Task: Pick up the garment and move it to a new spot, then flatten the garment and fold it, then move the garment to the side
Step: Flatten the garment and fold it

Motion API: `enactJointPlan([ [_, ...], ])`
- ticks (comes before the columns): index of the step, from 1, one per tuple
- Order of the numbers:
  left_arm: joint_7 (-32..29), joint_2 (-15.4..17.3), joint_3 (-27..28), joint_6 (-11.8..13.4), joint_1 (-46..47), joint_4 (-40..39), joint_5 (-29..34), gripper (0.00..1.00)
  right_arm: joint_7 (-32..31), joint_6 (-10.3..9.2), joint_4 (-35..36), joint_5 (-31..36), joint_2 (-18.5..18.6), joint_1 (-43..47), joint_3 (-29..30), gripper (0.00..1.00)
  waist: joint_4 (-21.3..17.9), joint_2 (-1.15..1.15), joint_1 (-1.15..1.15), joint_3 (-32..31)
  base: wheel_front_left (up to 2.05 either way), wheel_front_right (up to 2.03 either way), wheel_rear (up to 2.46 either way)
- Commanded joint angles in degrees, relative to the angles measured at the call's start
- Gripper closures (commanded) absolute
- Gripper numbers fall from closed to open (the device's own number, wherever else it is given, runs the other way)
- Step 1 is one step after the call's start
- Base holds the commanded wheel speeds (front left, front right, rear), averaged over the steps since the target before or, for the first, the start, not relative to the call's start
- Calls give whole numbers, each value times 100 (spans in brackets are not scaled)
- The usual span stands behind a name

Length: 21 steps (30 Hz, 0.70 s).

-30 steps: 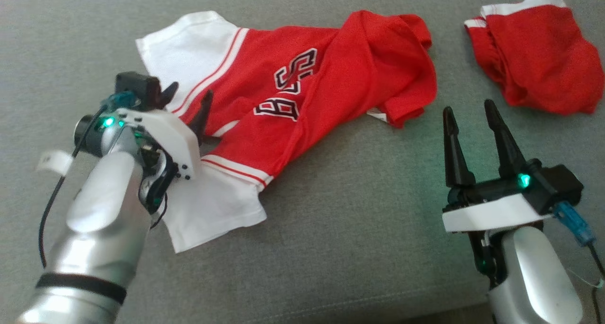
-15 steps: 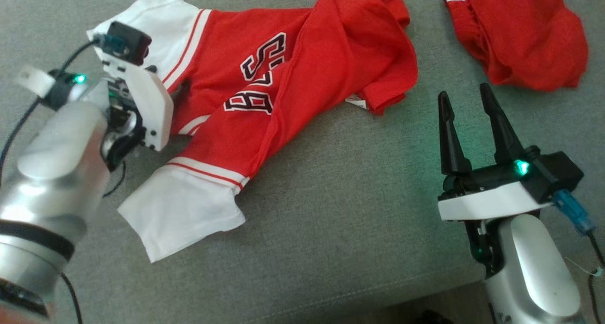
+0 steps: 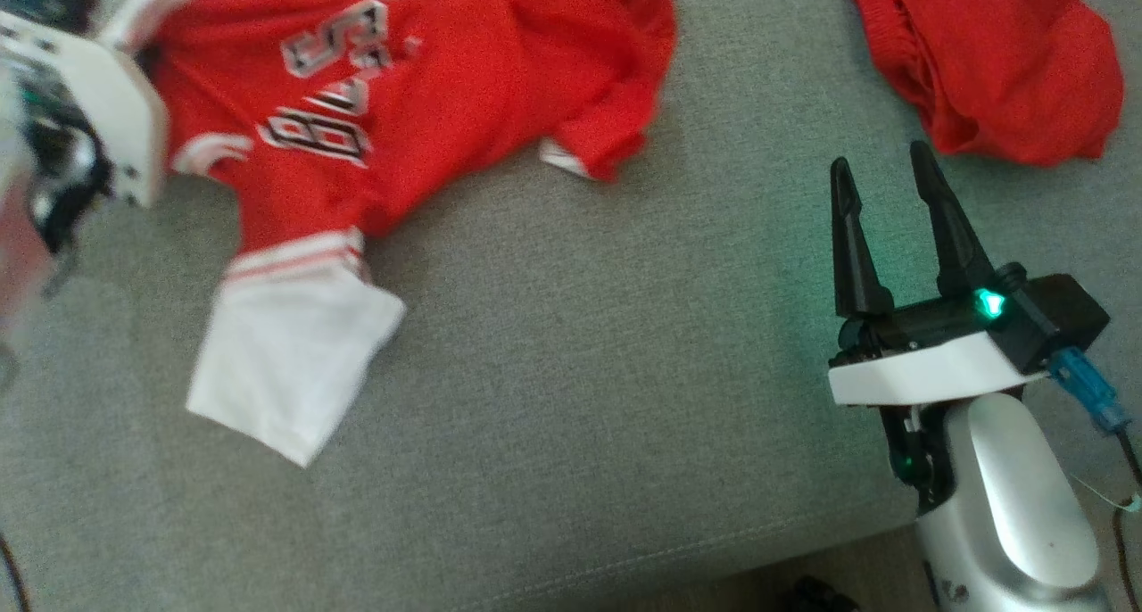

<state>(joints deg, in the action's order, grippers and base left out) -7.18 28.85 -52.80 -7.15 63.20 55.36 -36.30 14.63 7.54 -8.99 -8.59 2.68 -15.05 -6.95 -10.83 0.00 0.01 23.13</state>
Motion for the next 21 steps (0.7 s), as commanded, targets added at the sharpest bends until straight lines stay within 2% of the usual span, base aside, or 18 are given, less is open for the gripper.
enactJointPlan([
  [1,144,288,235,67,483,-31,81,100,37,-5,185,-8,20,-159,-115,0,3,0,-1,0,0,0,0],
  [5,640,391,255,173,904,276,265,100,37,-5,188,-2,20,-179,-146,0,-3,0,-1,10,0,0,0],
  [8,1034,315,241,259,1091,451,369,100,37,-5,178,6,20,-175,-141,0,23,0,-1,12,0,0,0],
  [9,1154,235,218,307,1105,490,404,87,37,-5,173,11,20,-166,-126,0,48,0,-1,4,0,0,0],
  [10,1260,153,207,331,1099,531,413,18,37,-5,165,16,20,-157,-114,0,74,0,-1,-5,0,0,0],
  [11,1348,78,211,334,1076,585,395,0,37,-5,156,19,20,-151,-114,0,99,0,-1,-17,0,0,0],
  [17,2000,-296,332,426,853,758,245,0,37,-5,119,74,20,-133,-61,0,313,0,-1,-212,0,0,0],
  [21,2189,-427,550,473,563,571,79,0,37,-5,106,142,20,-87,18,0,499,0,-1,-439,0,0,0],
])
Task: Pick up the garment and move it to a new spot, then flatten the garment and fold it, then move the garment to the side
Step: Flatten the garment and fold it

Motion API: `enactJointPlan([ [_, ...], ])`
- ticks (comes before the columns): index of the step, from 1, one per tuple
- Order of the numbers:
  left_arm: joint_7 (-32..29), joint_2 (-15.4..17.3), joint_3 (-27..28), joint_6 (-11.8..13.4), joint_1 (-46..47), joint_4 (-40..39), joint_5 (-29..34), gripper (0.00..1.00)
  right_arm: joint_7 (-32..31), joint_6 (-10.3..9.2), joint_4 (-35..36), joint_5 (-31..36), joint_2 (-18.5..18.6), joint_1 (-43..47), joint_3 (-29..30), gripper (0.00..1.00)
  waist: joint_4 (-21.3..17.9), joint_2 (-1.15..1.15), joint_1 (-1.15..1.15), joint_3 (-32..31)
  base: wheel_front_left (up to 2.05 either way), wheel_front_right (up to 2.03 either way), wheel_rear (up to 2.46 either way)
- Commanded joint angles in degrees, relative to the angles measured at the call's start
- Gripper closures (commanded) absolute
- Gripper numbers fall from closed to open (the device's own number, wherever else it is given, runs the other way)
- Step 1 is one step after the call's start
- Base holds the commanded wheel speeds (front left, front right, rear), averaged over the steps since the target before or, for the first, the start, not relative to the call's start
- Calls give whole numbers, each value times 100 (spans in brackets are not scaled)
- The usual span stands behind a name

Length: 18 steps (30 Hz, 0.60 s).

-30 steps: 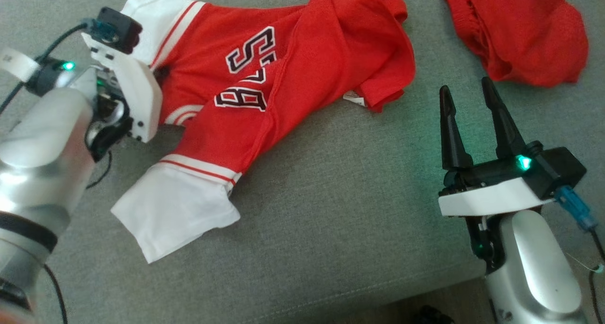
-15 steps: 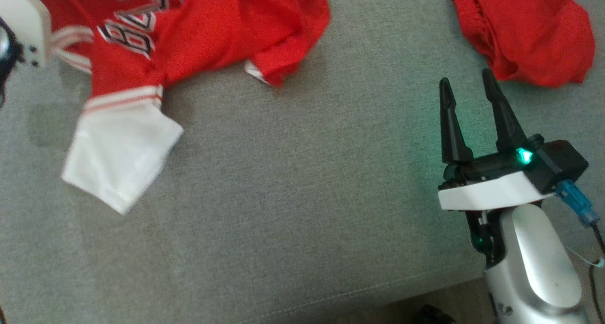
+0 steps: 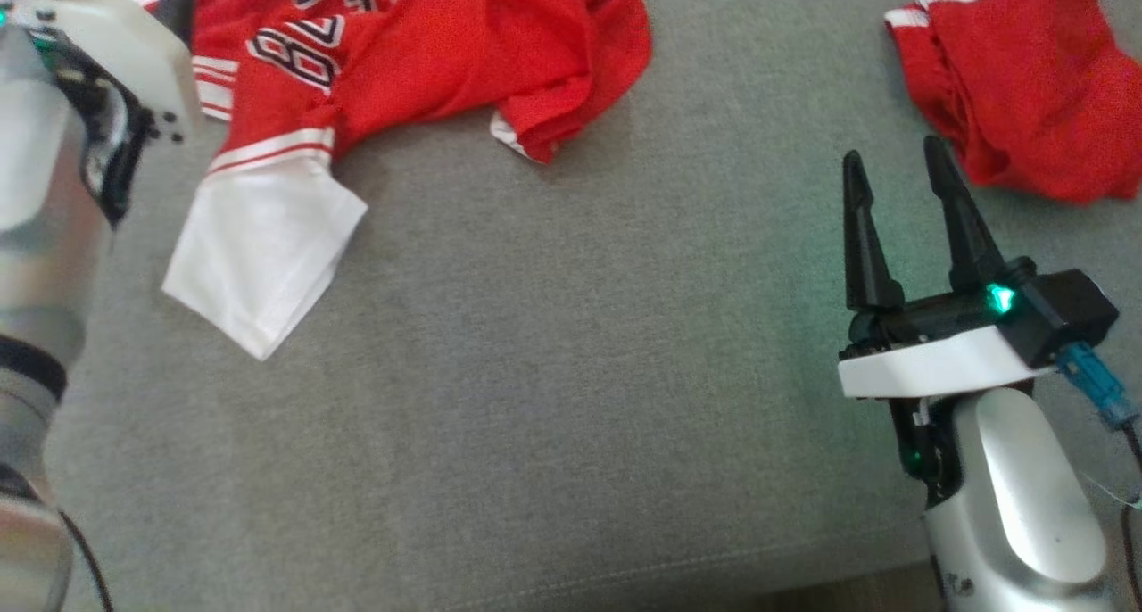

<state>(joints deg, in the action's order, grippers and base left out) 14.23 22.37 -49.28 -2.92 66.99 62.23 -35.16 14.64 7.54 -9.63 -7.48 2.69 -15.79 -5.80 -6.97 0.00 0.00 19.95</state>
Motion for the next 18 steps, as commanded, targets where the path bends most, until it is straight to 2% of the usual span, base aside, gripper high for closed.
enactJointPlan([
  [1,63,199,269,78,83,-225,-68,0,36,-5,173,44,19,9,-66,0,176,0,0,-195,0,0,0],
  [6,74,256,978,398,-731,-1595,-85,0,36,-5,225,86,19,143,59,0,469,0,0,-514,0,0,0],
  [7,74,256,978,398,-731,-1595,-85,0,36,-5,225,86,19,143,59,0,469,0,0,-514,0,0,0],
  [9,75,278,1406,604,-1503,-2487,9,0,36,-5,218,107,19,248,166,0,648,0,0,-702,0,0,0],
  [11,75,250,1649,697,-2048,-3045,76,0,36,-5,211,124,19,316,204,0,760,0,0,-818,0,0,0],
  [14,75,163,1998,870,-2853,-3759,180,0,36,-5,204,147,19,416,204,0,872,0,0,-965,0,0,0],
  [18,76,-25,2332,974,-3813,-4461,315,0,36,-5,172,133,19,486,205,0,951,0,0,-1103,0,0,0],
])
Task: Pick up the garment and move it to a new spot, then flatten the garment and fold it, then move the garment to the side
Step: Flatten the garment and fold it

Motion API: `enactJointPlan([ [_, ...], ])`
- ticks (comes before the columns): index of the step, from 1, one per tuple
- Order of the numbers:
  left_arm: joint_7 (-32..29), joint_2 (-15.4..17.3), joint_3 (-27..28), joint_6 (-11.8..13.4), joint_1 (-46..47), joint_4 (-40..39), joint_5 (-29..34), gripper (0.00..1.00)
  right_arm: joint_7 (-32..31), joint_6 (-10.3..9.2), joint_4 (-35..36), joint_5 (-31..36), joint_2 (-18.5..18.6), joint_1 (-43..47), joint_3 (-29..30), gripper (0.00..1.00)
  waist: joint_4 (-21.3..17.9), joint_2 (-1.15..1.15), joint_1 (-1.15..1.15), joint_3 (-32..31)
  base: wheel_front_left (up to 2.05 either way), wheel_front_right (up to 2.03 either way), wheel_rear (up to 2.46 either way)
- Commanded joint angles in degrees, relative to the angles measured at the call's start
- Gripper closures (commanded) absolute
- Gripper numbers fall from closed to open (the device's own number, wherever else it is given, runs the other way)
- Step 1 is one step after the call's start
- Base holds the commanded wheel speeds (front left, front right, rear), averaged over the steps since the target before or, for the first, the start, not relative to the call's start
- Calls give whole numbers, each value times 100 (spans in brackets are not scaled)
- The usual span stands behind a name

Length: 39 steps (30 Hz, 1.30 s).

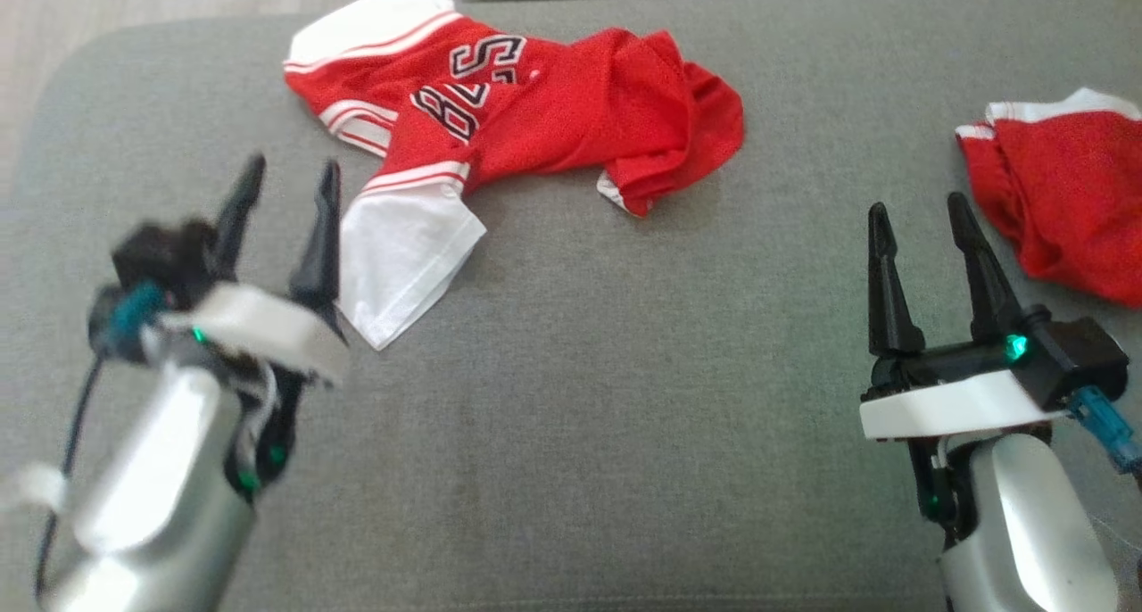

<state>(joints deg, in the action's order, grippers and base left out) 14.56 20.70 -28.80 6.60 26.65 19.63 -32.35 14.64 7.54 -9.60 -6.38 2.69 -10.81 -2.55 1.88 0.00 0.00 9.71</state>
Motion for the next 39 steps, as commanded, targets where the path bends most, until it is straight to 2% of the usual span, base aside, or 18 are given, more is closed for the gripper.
enactJointPlan([
  [1,43,80,359,38,9,-327,70,0,36,-5,159,16,19,4,-124,0,76,0,0,-113,0,0,0],
  [5,43,-224,702,87,-715,-681,201,0,36,-5,125,-7,19,54,-163,0,61,0,0,-180,0,0,0],
  [9,43,-535,976,23,-1187,-833,408,0,36,-5,101,-32,19,78,-172,0,33,0,0,-193,0,0,0],
  [14,43,-881,1194,-208,-1355,-908,685,0,36,-5,99,35,19,-91,-108,0,112,0,0,-46,0,0,0],
  [18,43,-1116,1276,-402,-1244,-851,911,0,-163,-5,51,246,19,-617,-131,0,317,0,0,195,0,0,0],
  [20,43,-1229,1284,-501,-1150,-793,1027,0,-430,-5,-37,323,65,-1011,-176,0,450,0,0,321,0,0,0],
  [23,43,-1402,1325,-624,-1012,-705,1140,0,-988,-5,-314,88,239,-1670,-266,0,660,0,0,491,0,0,0],
  [28,43,-1617,1400,-810,-886,-576,1255,0,-2138,-5,-1201,-665,590,-2725,-321,0,969,0,0,710,0,0,0],
  [32,43,-1710,1443,-927,-822,-506,1319,0,-2887,-5,-1953,-1209,853,-3384,-454,0,1183,0,0,858,0,0,0],
  [39,43,-1769,1439,-1035,-701,-429,1346,0,-3752,-5,-2751,-1993,1162,-4168,-750,0,1457,0,0,1088,0,0,0],
])
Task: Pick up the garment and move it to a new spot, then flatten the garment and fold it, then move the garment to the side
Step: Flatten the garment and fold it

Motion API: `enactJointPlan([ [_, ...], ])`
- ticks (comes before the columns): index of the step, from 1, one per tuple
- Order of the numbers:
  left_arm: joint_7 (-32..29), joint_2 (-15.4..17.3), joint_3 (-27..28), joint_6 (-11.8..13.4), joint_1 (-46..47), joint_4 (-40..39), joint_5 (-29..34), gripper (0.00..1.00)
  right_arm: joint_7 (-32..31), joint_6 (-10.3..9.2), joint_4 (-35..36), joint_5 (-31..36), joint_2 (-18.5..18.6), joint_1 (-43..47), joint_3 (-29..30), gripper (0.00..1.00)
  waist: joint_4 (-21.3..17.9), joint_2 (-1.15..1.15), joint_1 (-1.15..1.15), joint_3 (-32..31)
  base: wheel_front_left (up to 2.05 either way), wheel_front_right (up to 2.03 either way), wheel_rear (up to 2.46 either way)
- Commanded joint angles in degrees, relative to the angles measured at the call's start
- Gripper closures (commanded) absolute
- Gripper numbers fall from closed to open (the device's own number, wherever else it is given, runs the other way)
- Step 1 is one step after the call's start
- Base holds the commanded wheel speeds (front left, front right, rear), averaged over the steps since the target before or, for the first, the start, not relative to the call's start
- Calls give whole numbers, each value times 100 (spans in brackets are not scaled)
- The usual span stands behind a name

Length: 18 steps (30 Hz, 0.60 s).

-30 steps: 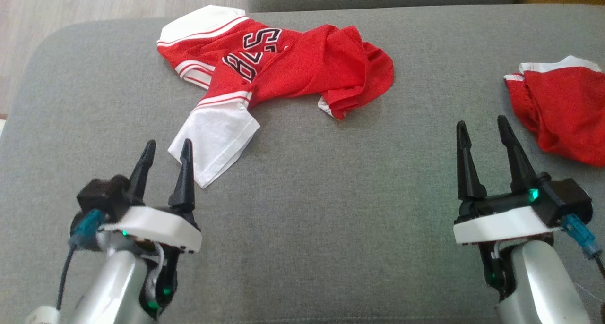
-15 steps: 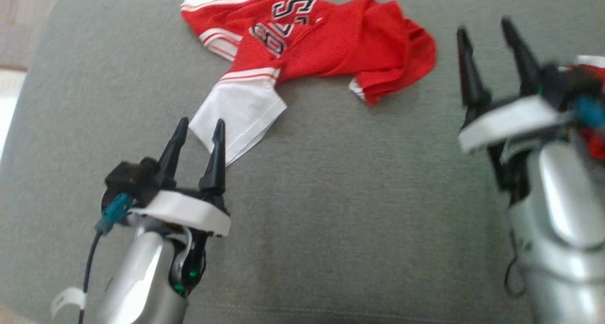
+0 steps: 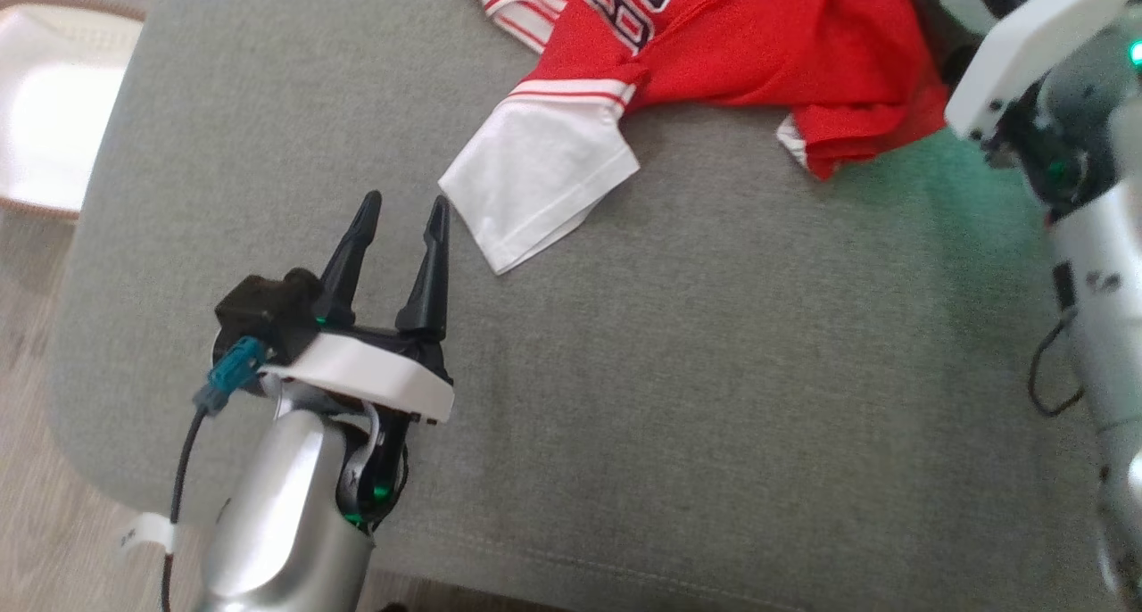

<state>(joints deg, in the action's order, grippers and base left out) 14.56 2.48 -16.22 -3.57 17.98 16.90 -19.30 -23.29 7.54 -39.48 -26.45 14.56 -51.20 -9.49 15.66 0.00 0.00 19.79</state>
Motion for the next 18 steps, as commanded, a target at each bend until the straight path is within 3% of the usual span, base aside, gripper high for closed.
enactJointPlan([
  [1,43,49,171,-30,185,-151,36,0,-84,-5,126,-84,22,-242,-99,0,122,0,0,123,0,0,0],
  [10,43,42,-91,68,322,-218,-284,0,-925,-5,-647,-732,218,-891,-487,0,404,0,0,381,0,0,0],
  [11,43,41,-103,81,326,-219,-300,0,-920,-5,-699,-770,218,-938,-511,42,411,0,0,388,0,0,0],
  [12,43,41,-115,93,329,-219,-312,0,-874,-5,-734,-775,232,-980,-549,100,416,0,0,392,0,0,0],
  [18,44,41,-109,168,304,-191,-352,0,-97,-5,-695,-859,338,-992,-791,100,326,0,0,269,0,0,0],
])
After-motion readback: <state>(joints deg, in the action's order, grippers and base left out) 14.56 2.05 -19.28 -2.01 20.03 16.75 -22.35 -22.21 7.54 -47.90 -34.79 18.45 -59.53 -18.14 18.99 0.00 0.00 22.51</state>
